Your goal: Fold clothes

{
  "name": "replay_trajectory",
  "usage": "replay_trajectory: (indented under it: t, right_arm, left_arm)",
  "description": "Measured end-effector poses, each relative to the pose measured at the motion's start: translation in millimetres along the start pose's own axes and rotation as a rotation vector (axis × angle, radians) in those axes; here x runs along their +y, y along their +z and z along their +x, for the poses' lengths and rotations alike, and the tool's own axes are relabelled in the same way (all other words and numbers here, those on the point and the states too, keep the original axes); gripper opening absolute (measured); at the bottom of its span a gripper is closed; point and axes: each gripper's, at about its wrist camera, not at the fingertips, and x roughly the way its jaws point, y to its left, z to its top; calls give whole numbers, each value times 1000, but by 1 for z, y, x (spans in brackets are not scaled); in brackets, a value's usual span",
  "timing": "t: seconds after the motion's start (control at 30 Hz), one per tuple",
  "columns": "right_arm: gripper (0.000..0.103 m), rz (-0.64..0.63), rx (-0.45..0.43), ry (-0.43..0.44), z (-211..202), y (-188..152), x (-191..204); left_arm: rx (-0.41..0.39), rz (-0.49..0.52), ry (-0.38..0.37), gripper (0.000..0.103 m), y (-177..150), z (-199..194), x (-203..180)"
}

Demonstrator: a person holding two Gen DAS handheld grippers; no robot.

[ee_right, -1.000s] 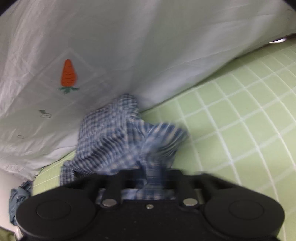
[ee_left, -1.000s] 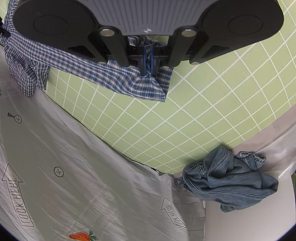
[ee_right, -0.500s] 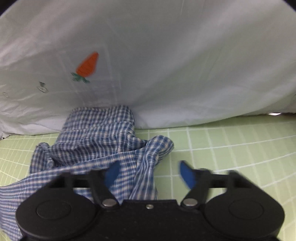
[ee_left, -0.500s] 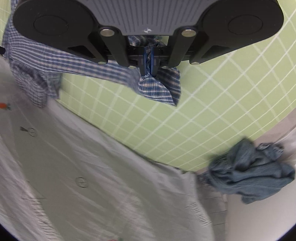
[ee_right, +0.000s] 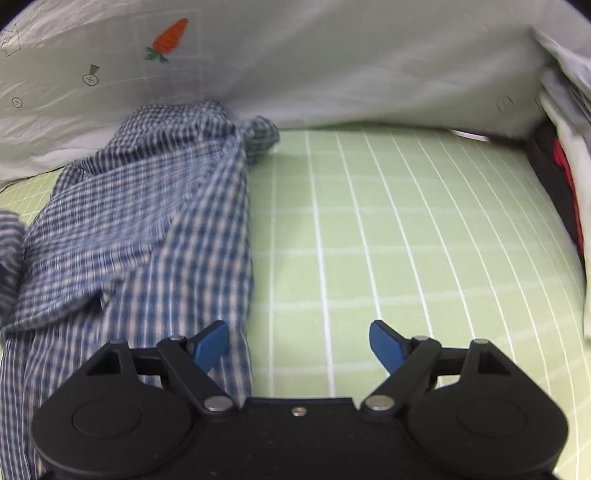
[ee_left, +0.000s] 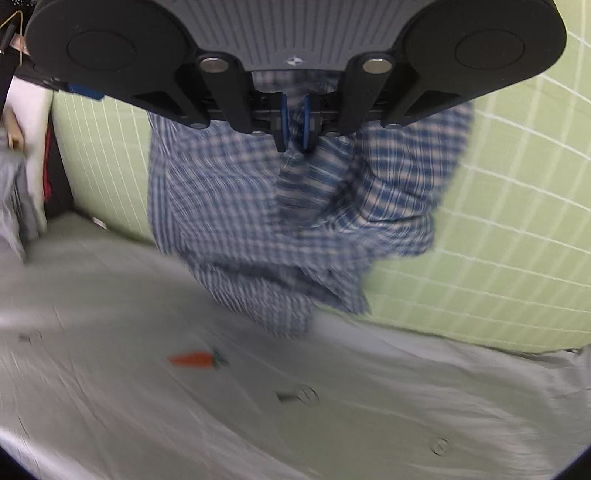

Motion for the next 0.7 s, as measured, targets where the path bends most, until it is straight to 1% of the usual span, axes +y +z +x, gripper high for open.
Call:
replay_trajectory:
  t: [0.03, 0.07, 0.13, 0.17, 0.23, 0.3, 0.33, 0.43, 0.53, 0.67, 0.7]
  right_arm:
    - [84, 6, -1, 2, -2, -3, -2]
    - [84, 8, -4, 3, -3, -4, -3]
    - [84, 5, -29, 4, -3, -3, 0]
    - [84, -4, -50, 8, -5, -1, 2]
    - [91, -31, -94, 20, -9, 4, 11]
    - [95, -53, -133, 34, -14, 11, 23]
    - [95, -54, -150, 49, -16, 15, 29]
    - [96, -46, -179, 142, -23, 28, 48]
    - [97, -44, -175, 264, -25, 40, 68]
    - [97, -18, -121, 378, -11, 47, 89]
    - [97, -10, -111, 408, -7, 48, 93]
  left_arm:
    - [27, 6, -3, 34, -4, 3, -6]
    - [40, 9, 1, 55, -7, 4, -10]
    - [30, 18, 22, 78, -10, -1, -14]
    - [22, 26, 36, 81, -10, -5, -15]
    - [15, 39, 65, 84, -9, -12, -14]
    - [12, 12, 81, 86, -7, -17, -5]
    - [11, -3, 89, 87, -6, -20, 0]
    - [8, -46, 114, 87, -2, -28, 14]
    - [11, -93, 144, 89, -1, -33, 29]
    - [73, -168, 248, 89, -2, -21, 49]
    - [84, -180, 257, 89, -3, -19, 55]
